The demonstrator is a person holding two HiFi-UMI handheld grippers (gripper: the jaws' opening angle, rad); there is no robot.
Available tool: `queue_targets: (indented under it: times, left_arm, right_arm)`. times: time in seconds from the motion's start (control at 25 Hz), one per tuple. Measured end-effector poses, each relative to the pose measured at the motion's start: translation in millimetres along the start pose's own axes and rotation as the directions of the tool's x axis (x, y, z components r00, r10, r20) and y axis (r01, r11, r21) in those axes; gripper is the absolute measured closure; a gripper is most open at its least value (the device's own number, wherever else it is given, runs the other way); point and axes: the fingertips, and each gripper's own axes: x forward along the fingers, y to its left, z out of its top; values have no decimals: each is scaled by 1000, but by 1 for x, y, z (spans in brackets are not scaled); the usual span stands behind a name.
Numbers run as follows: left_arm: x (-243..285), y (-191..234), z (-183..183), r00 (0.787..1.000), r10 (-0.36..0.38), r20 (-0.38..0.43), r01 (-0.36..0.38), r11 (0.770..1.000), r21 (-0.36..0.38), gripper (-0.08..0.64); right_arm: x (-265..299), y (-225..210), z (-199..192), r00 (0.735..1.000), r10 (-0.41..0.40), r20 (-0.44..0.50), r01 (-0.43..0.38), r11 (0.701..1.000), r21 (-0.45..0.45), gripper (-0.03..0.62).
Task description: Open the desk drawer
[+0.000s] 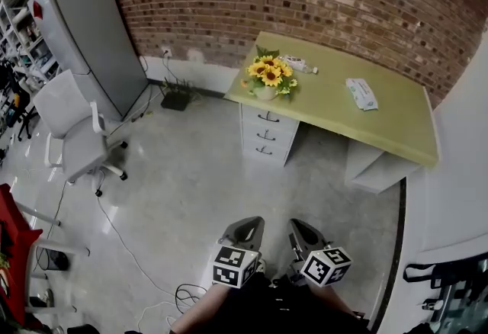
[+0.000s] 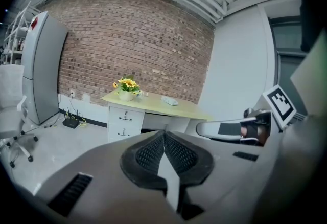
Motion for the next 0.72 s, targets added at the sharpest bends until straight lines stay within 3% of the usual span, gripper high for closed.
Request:
queue_targets:
  times: [0.36,0.72]
  left_arm:
    - [-6,-2,-2,1000,-16,-3,16,1000,-4,549]
    - [-6,12,-5,1000,15,1,-15,1000,-18,549]
  right_arm:
    - [-3,6,-7,1000,-10,4,10,1000,17,578]
    - [5,4,5,999,7,36,-7,1000,-7,578]
